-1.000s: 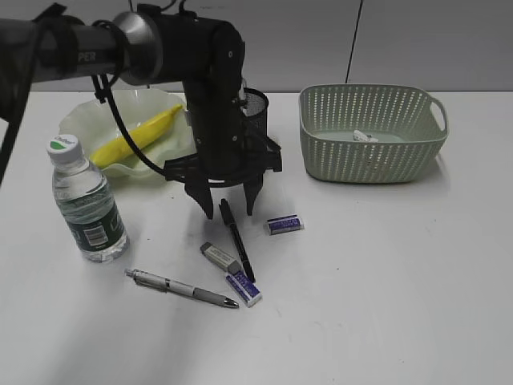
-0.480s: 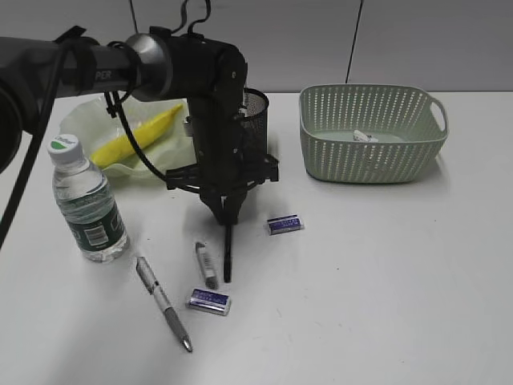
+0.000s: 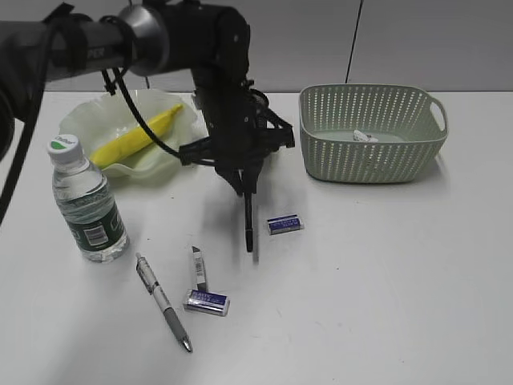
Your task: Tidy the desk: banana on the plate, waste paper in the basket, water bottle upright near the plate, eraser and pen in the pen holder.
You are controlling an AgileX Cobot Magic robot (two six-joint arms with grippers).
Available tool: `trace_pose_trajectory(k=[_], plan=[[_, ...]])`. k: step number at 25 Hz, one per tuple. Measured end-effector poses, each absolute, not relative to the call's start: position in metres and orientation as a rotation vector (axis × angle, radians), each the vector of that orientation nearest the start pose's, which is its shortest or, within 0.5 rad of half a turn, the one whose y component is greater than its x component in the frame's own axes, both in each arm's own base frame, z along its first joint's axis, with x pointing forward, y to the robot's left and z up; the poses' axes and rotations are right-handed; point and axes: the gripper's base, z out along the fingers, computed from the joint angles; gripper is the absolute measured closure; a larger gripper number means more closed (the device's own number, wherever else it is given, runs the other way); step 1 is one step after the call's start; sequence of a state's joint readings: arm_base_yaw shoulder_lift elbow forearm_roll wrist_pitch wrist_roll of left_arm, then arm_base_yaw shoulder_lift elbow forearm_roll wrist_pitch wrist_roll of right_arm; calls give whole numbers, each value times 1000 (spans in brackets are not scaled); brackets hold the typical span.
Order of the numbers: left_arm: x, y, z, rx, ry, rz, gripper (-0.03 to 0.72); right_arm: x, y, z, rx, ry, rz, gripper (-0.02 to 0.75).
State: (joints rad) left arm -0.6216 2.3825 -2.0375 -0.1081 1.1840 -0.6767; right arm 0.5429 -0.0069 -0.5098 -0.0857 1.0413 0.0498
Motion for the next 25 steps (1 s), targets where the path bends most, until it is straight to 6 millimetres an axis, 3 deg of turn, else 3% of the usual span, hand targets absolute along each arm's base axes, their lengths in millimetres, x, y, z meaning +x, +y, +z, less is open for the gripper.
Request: trace_pose_trajectory(k=[5, 9, 12, 16, 25], plan=[[396, -294, 236, -105, 2922, -402, 578, -2, -9, 282, -488, 1956, 277, 460], [399, -286, 301, -62, 2674, -438, 578, -2, -9, 282, -488, 1956, 277, 460], [407, -278, 325, -21, 2480, -377, 578, -2, -9, 282, -488, 1956, 277, 461], [423, -281, 325, 33, 2321, -352, 578, -2, -9, 282, -488, 1956, 277, 461], [454, -291, 269, 148, 2241, -208, 579, -2, -9, 282, -488, 1956, 277, 461]])
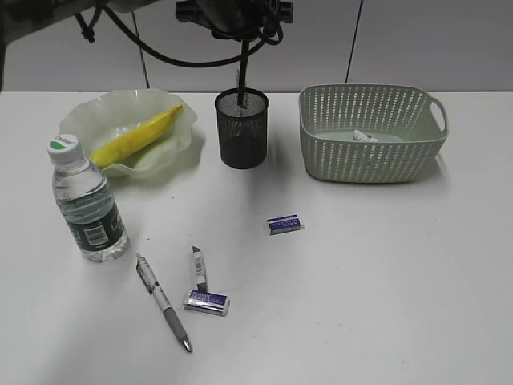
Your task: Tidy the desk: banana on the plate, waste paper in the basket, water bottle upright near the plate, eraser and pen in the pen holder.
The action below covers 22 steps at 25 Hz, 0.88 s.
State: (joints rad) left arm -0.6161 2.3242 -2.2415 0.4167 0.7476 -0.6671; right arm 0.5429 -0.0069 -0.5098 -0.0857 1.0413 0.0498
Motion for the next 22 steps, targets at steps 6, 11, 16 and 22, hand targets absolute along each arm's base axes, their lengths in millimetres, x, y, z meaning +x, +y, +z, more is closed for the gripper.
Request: trace_pose_trajectory(k=[6, 11, 16, 22], plan=[[469, -293, 255, 172, 2163, -264, 579, -2, -9, 282, -488, 1956, 275, 461], [473, -293, 234, 180, 2197, -246, 579, -2, -9, 282, -488, 1956, 275, 461], [472, -292, 220, 187, 2240, -221, 579, -2, -9, 282, -488, 1956, 275, 461], [469, -289, 214, 175, 2294, -182, 469, -2, -9, 282, -488, 1956, 275, 461]])
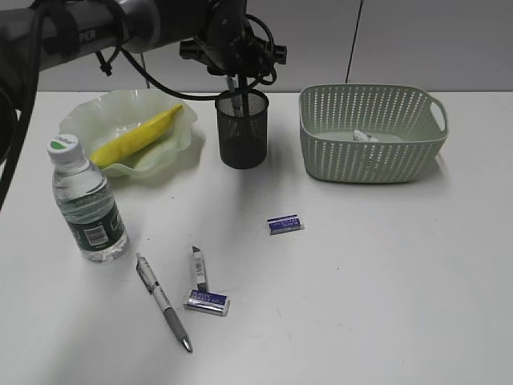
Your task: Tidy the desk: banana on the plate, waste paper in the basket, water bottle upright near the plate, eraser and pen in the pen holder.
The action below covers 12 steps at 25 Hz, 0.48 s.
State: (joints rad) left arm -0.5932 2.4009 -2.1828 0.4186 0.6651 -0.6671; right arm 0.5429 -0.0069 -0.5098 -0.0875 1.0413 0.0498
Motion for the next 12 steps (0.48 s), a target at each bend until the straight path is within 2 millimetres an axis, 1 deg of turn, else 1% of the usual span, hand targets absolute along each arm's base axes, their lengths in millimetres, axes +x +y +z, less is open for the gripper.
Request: trace_pose_trajectory(k=[2, 4, 5, 7, 10, 12], plan=[[469, -288, 214, 174, 2298, -179, 360, -2, -9, 282, -488, 1956, 275, 461], [468, -289, 215, 174, 2300, -179, 285, -2, -9, 282, -488, 1956, 275, 461], [467, -288, 217, 171, 2299, -179, 261, -2, -9, 282, -488, 1956, 275, 461], [466, -287, 226, 164, 2289, -187, 241, -2, -9, 282, -488, 1956, 275, 461], [460, -282, 256, 146, 2251, -209, 235, -2, -9, 282, -488, 1956, 275, 461], [451, -276, 288, 126, 2217, -222, 234, -2, -9, 282, -488, 1956, 275, 461]])
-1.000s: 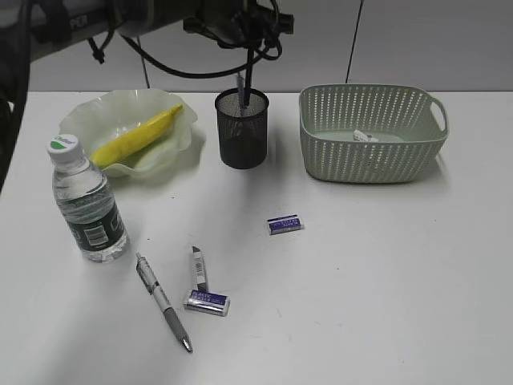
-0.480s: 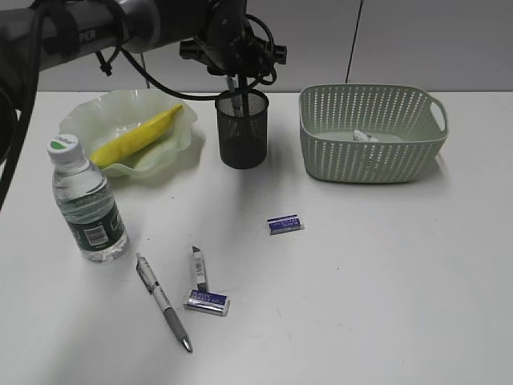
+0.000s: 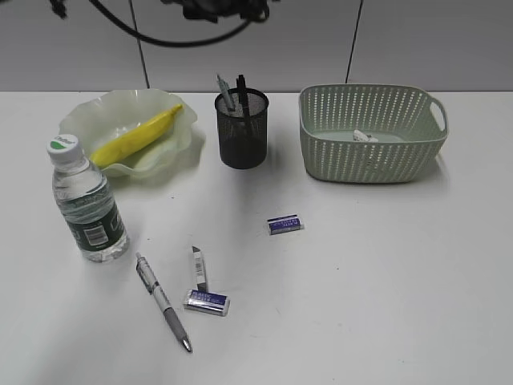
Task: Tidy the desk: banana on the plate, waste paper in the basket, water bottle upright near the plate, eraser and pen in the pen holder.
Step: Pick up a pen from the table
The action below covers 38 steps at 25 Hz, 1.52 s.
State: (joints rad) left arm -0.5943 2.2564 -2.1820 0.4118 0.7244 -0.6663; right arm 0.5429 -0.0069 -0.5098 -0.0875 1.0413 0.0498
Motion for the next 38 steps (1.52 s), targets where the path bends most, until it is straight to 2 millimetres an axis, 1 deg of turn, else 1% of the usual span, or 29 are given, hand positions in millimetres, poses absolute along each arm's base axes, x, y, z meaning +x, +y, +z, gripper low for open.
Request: trace_pose_trajectory(k=[3, 4, 7, 9, 10, 15, 17, 18, 21, 25, 27, 28, 30, 33, 34, 35, 38], plan=[[432, -259, 337, 104, 2191, -202, 234, -2, -9, 282, -488, 1956, 275, 461], [423, -252, 353, 119, 2192, -175, 234, -2, -9, 282, -488, 1956, 275, 461], [392, -226, 392, 167, 2260, -43, 234, -2, -9, 282, -488, 1956, 275, 461], [373, -211, 413, 191, 2296, 16, 234, -2, -9, 282, -488, 1955, 275, 461], [363, -204, 424, 198, 2295, 13, 234, -2, -9, 282, -488, 1955, 275, 461], [304, -172, 476, 216, 2240, -103, 234, -2, -9, 282, -488, 1955, 274, 461], [281, -157, 488, 213, 2220, -115, 234, -1, -9, 282, -490, 1960, 273, 461], [268, -148, 491, 214, 2217, -116, 234, -1, -9, 282, -490, 1960, 273, 461], [231, -123, 485, 220, 2238, -104, 234, -1, -9, 282, -490, 1961, 273, 461], [180, -89, 459, 240, 2287, -81, 234, -1, -9, 282, -490, 1961, 273, 461], [157, -74, 437, 253, 2321, -60, 234, -1, -9, 282, -490, 1961, 273, 461], [144, -65, 430, 254, 2324, -58, 234, -1, -9, 282, -490, 1961, 273, 461], [113, -44, 409, 253, 2323, -66, 234, -1, -9, 282, -490, 1961, 273, 461], [82, -23, 372, 258, 2336, -62, 239, 2, -6, 286, -493, 1961, 278, 461], [73, -18, 358, 261, 2346, -60, 245, 5, -4, 291, -492, 1948, 285, 461], [63, -11, 349, 256, 2331, -78, 255, 10, 0, 297, -492, 1934, 295, 461], [35, 2, 320, 246, 2282, -179, 293, 31, 17, 311, -540, 1924, 326, 461]])
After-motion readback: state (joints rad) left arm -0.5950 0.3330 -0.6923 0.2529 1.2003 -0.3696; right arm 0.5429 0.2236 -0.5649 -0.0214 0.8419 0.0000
